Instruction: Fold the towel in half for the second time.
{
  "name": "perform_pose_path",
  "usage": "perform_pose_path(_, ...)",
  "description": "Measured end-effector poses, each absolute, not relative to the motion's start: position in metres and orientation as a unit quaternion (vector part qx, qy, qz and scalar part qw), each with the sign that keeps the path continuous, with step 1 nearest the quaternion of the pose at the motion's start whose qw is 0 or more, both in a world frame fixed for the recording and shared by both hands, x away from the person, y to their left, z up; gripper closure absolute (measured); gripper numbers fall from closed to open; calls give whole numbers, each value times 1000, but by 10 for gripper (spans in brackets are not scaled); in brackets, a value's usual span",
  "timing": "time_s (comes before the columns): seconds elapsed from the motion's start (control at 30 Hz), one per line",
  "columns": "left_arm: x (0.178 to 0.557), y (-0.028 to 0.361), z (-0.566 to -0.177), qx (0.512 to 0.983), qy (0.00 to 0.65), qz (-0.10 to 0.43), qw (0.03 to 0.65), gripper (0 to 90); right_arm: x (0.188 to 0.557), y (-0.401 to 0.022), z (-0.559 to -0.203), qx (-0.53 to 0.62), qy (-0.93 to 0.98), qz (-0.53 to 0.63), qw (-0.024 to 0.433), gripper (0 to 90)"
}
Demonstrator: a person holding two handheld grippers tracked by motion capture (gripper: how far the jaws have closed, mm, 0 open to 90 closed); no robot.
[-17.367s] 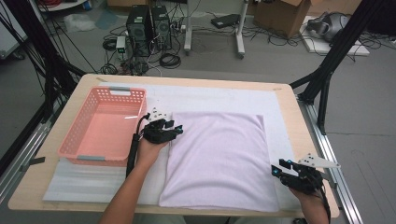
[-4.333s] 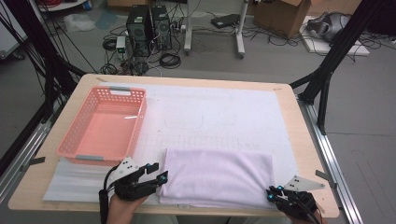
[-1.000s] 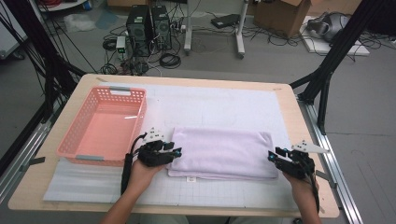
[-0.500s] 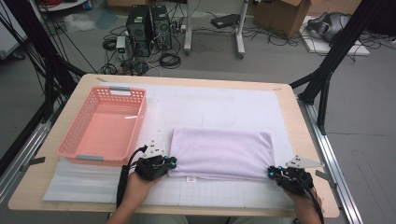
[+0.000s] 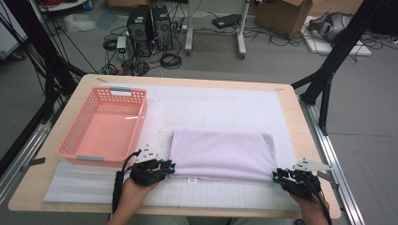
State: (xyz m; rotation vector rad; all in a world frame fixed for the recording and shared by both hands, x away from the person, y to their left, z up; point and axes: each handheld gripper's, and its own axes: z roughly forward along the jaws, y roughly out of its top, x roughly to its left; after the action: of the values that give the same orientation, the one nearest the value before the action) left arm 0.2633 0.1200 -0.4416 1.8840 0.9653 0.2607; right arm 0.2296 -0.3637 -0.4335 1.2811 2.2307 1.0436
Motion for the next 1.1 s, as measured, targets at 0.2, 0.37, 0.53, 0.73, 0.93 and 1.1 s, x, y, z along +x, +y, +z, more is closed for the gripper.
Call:
perform_pose_path(0.2,268,128,-437,745,383,127,531,471,224,-371,-425,451,757,414,227,526)
perform_pose_path(0.37,269,125,-435,734,371,142,551,369,223,-371,-421,448,738,440,244,411)
perform_pose_path(0.53,268,125,-432,732,364,152,556,297,223,-369,-421,452,731,443,256,279)
perform_pose_path(0.73,268,128,-432,727,368,159,558,186,226,-370,-419,458,719,450,266,213)
perform_pose_path(0.93,269,129,-433,726,373,165,554,191,227,-369,-420,455,725,444,267,211)
perform_pose_path(1.1,269,129,-434,729,373,163,550,199,227,-369,-420,456,724,443,267,211)
